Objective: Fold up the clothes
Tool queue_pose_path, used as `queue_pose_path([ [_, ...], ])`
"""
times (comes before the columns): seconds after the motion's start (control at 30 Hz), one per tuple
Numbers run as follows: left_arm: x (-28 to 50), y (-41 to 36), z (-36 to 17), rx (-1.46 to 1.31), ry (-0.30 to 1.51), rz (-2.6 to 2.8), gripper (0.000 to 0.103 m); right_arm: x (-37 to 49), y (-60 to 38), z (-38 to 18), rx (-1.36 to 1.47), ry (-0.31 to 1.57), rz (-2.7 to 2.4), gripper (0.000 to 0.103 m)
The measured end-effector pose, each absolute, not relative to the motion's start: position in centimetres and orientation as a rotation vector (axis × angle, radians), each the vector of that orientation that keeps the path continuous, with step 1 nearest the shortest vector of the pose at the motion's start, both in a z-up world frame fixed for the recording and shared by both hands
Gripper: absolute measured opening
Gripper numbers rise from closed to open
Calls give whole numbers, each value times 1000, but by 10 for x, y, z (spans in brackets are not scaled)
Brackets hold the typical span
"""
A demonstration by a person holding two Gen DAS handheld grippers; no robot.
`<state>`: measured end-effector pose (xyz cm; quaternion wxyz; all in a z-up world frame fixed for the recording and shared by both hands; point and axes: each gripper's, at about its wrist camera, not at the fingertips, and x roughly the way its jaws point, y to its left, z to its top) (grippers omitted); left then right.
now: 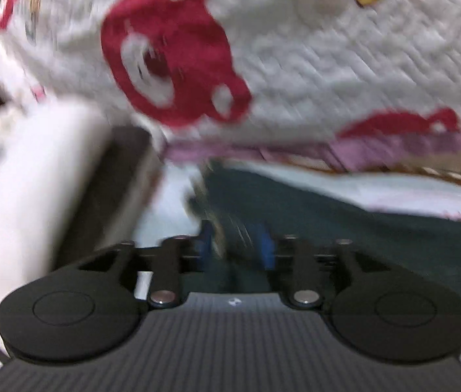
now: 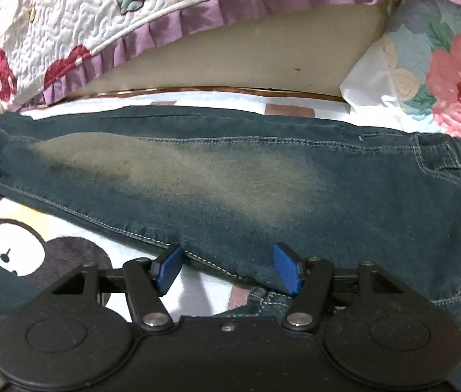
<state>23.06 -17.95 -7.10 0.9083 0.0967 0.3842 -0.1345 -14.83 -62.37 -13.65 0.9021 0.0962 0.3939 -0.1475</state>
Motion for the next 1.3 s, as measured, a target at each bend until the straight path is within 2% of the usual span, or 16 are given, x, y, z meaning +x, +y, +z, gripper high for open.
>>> queue_pose_path([
  [0.13, 209, -144, -111, 31, 871, -259, 43, -144, -621, -139, 171, 815, -297, 75],
  [0.2, 210, -128, -124, -70, 897, -221, 47, -143, -620, -140, 157, 815, -294, 76],
  [0.43, 237, -115, -151, -241, 883, -90, 45, -137, -616, -144, 118, 814, -280, 82],
  [0.57, 240, -109, -157, -428, 854, -49, 49, -137, -618, -145, 125, 809, -270, 83],
  [0.63, 240, -107, -160, -487, 834, -32, 54, -137, -618, -145, 128, 805, -265, 83],
  [0.7, 242, -109, -160, -492, 829, -28, 64, -137, -618, -147, 127, 795, -260, 85],
  [0.77, 245, -118, -158, -441, 835, -17, 66, -137, -619, -147, 124, 792, -254, 87],
  [0.83, 245, -130, -155, -347, 828, 6, 61, -136, -619, -147, 120, 794, -249, 87],
  [0.87, 243, -133, -152, -312, 819, 8, 48, -135, -619, -147, 118, 794, -247, 87],
  [0.93, 239, -135, -140, -272, 794, -5, 30, -134, -619, -147, 115, 796, -241, 87],
  [0.97, 236, -136, -134, -252, 781, -12, 18, -133, -619, -146, 113, 797, -239, 87],
  [1.07, 229, -139, -117, -192, 743, -31, 13, -132, -619, -146, 107, 799, -231, 87],
  [1.3, 213, -145, -76, -53, 652, -76, 13, -130, -617, -146, 97, 800, -205, 87],
])
